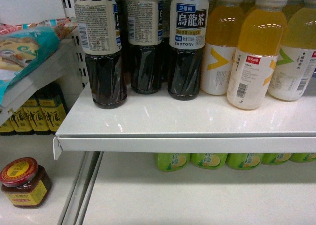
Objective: Move water from second to third shelf
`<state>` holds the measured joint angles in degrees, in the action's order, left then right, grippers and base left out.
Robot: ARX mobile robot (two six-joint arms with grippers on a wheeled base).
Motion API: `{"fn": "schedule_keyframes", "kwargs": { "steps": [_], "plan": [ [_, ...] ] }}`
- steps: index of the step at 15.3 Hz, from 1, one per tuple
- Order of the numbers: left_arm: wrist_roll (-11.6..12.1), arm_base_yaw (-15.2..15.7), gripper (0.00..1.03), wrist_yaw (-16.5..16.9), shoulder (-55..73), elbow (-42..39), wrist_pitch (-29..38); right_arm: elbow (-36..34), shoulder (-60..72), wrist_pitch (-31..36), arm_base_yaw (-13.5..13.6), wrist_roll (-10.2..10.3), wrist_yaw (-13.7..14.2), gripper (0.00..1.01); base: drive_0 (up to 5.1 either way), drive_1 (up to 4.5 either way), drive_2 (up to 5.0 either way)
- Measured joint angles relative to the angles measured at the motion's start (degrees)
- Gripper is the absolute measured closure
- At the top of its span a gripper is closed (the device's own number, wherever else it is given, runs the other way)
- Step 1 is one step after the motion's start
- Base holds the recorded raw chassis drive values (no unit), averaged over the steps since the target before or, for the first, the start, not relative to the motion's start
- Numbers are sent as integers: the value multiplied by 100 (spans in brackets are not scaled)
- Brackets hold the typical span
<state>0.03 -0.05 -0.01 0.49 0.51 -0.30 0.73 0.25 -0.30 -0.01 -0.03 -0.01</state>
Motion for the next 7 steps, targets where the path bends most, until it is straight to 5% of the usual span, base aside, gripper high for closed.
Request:
{"fn": "schedule_keyframes", "kwargs": {
  "steps": [7],
  "plan": [
    [0, 0, 5, 0, 0, 0, -2, 0, 0, 0, 0, 0, 0, 3, 0, 0, 0]
  ]
}}
